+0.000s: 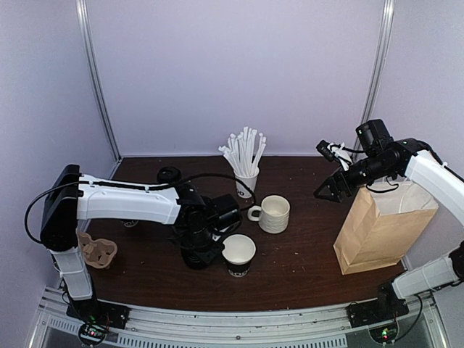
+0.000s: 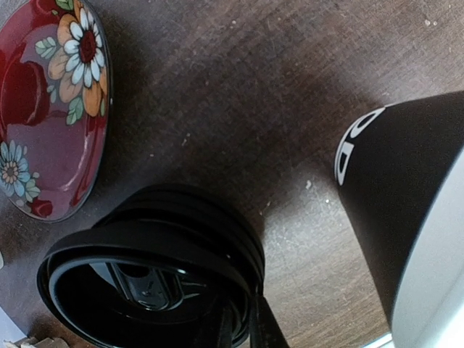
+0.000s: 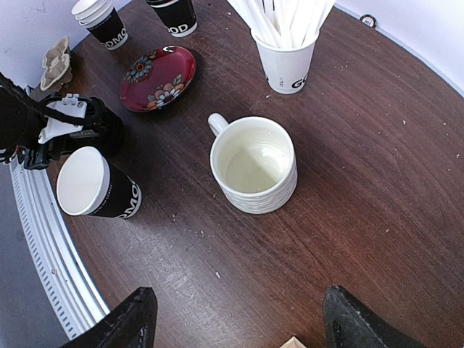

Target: Pack the takeout coffee

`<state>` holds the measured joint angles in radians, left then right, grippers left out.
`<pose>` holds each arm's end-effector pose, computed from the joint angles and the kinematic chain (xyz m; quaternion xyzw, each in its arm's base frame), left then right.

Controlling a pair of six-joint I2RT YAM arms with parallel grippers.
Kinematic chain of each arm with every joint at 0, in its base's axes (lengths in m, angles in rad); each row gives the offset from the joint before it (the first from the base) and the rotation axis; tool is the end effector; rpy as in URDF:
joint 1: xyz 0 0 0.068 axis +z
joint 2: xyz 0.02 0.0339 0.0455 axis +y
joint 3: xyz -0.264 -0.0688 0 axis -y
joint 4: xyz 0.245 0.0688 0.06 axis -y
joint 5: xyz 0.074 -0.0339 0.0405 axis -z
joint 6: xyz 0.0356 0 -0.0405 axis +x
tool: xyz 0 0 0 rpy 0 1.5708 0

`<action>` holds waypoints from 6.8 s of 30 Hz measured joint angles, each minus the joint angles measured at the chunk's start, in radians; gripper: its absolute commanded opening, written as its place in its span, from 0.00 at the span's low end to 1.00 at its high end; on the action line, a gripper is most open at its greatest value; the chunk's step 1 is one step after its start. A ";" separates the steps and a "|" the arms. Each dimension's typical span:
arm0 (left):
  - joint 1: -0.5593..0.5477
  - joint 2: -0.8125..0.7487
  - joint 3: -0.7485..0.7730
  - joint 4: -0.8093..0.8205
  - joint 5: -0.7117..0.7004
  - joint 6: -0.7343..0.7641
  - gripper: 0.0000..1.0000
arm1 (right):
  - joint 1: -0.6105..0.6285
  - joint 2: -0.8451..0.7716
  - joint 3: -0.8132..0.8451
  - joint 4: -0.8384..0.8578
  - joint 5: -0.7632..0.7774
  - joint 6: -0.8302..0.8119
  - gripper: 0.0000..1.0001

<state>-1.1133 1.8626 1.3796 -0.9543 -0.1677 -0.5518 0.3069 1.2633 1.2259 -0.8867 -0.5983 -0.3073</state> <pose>0.1623 -0.3161 0.1976 0.2701 0.9569 0.0071 0.1065 0.2318 0.0945 0.3334 -0.3632 0.8354 0.2794 0.3037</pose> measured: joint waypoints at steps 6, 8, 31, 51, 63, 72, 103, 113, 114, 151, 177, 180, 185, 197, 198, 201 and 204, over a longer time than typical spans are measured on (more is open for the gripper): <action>0.000 -0.042 0.007 -0.029 0.003 0.005 0.07 | 0.000 0.000 0.000 0.000 0.000 0.000 0.83; 0.000 -0.074 0.027 -0.053 0.003 0.012 0.07 | 0.000 0.000 0.000 0.000 0.000 0.000 0.82; 0.000 -0.380 0.373 0.108 0.277 0.459 0.11 | 0.148 0.201 0.176 0.426 -0.549 0.612 0.98; 0.032 -0.454 0.250 0.344 0.385 0.481 0.11 | 0.337 0.332 0.037 1.540 -0.710 1.572 0.99; 0.072 -0.479 0.195 0.464 0.470 0.433 0.11 | 0.366 0.332 0.030 1.585 -0.711 1.604 0.98; 0.072 -0.477 0.195 0.491 0.509 0.422 0.12 | 0.377 0.332 0.030 1.592 -0.711 1.608 0.97; 0.072 -0.449 0.195 0.510 0.518 0.402 0.56 | 0.383 0.332 0.030 1.538 -0.711 1.540 0.75; 0.072 -0.452 0.195 0.409 0.462 0.404 0.69 | 0.359 0.330 0.030 1.345 -0.710 1.363 0.71; 0.072 -0.461 0.185 0.394 0.447 0.404 0.70 | 0.353 0.327 0.032 1.308 -0.710 1.326 0.71; 0.269 -0.753 -0.352 0.301 -0.029 0.163 0.75 | 0.624 0.567 0.560 -0.293 0.157 -0.098 0.72; 0.270 -0.811 -0.375 0.285 -0.090 0.137 0.75 | 0.798 0.811 0.779 -0.460 0.459 -0.157 0.79; 0.270 -0.814 -0.376 0.276 -0.091 0.137 0.75 | 0.800 0.813 0.784 -0.472 0.469 -0.158 0.78; 0.270 -0.814 -0.379 0.271 -0.091 0.137 0.75 | 0.804 0.813 0.784 -0.479 0.487 -0.158 0.78; 0.270 -0.814 -0.390 0.272 -0.090 0.133 0.75 | 0.806 0.829 0.806 -0.485 0.499 -0.158 0.85; 0.270 -0.814 -0.392 0.271 -0.090 0.133 0.75 | 0.806 0.829 0.808 -0.486 0.499 -0.158 0.85; 0.270 -0.814 -0.396 0.271 -0.090 0.130 0.75 | 0.806 0.829 0.820 -0.486 0.498 -0.157 0.86; 0.270 -0.814 -0.399 0.271 -0.091 0.117 0.79 | 0.806 0.829 0.829 -0.488 0.496 -0.157 0.88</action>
<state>-0.8433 1.0489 0.9806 -0.6830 -0.2584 -0.4343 1.1133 2.0926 2.0548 -1.3743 -0.1020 -0.4644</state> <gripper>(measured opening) 0.757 0.865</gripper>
